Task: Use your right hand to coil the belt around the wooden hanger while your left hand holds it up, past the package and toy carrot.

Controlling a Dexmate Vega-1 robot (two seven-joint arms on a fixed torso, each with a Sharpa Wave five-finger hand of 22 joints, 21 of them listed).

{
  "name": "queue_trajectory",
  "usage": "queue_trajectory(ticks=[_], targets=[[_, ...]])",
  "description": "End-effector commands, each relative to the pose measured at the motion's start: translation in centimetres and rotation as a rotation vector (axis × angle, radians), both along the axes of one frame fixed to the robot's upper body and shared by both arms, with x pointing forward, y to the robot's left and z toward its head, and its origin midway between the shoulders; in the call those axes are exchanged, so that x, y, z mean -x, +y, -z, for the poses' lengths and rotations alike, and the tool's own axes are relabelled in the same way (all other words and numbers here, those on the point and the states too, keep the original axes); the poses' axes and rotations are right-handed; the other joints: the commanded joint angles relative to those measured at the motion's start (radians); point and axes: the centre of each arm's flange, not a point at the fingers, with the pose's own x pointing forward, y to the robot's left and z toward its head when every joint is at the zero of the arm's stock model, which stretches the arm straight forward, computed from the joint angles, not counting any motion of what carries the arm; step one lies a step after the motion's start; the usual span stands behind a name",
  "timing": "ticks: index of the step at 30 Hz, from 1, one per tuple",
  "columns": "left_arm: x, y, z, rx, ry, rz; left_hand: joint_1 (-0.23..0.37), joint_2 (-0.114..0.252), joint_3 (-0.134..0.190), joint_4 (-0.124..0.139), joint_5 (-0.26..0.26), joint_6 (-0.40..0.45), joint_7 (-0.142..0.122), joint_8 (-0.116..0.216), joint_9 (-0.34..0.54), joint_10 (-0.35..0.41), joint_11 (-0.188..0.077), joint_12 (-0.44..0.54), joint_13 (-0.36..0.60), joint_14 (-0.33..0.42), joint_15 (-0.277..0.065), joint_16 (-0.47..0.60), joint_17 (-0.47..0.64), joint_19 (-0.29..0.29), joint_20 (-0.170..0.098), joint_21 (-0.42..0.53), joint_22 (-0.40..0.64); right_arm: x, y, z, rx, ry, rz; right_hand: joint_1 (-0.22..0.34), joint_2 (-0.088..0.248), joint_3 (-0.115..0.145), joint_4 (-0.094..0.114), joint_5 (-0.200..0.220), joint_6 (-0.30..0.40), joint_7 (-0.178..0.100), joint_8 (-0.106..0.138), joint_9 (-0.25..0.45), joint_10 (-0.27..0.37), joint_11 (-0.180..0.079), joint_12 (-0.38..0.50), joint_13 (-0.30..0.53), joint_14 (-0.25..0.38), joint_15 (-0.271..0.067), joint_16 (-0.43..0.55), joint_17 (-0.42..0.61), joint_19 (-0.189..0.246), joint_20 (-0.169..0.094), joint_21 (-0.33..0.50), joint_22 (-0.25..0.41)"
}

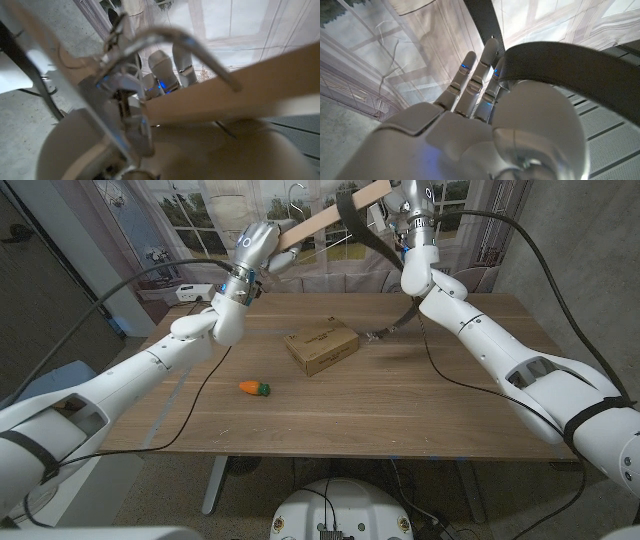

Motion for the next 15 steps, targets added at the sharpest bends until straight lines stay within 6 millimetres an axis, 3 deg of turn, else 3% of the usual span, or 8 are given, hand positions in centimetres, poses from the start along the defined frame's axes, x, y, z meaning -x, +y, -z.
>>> queue_trajectory(ticks=[1,10,15], targets=[[0.8,1.9,0.6,0.128,-0.023,0.095,0.004,-0.002,0.003,-0.005,0.006,0.002,0.005,0.009,0.006,0.01,-0.002,0.004,0.002,0.005,-0.001,0.003,0.002,0.004,-0.05,-0.002,0.004,-0.2,-0.9,0.5,0.011,0.03,0.042,0.005,0.008,0.005,-0.001,0.005,0.037,0.025,0.122,0.3,0.066,-0.021,0.048,0.141,0.009,-0.078,-0.001,0.002,-0.009,-0.019,0.009,0.002],[1.5,1.6,-0.3,0.103,0.021,0.038,0.0,0.001,0.003,-0.006,0.006,0.004,0.004,0.011,0.001,0.008,0.0,0.004,0.003,0.008,-0.003,0.012,0.013,0.005,-0.05,-0.002,0.005,-0.4,-0.9,1.7,0.008,0.032,0.04,0.005,0.008,0.005,-0.002,0.005,0.038,0.026,0.123,0.3,0.067,-0.02,0.048,0.139,0.01,-0.077,-0.005,0.002,-0.011,-0.019,0.016,-0.001],[2.4,0.9,-2.5,0.001,0.166,-0.112,0.0,0.001,0.003,-0.006,0.006,0.004,0.002,0.011,-0.002,0.007,-0.002,0.003,0.003,0.006,-0.003,0.012,0.015,0.006,-0.051,-0.002,0.005,-2.4,-1.2,5.3,-0.053,0.102,-0.034,0.004,0.008,0.005,-0.001,0.005,0.038,0.027,0.123,0.299,0.068,-0.019,0.047,0.138,0.011,-0.077,-0.007,0.003,-0.013,-0.018,0.019,-0.002]])
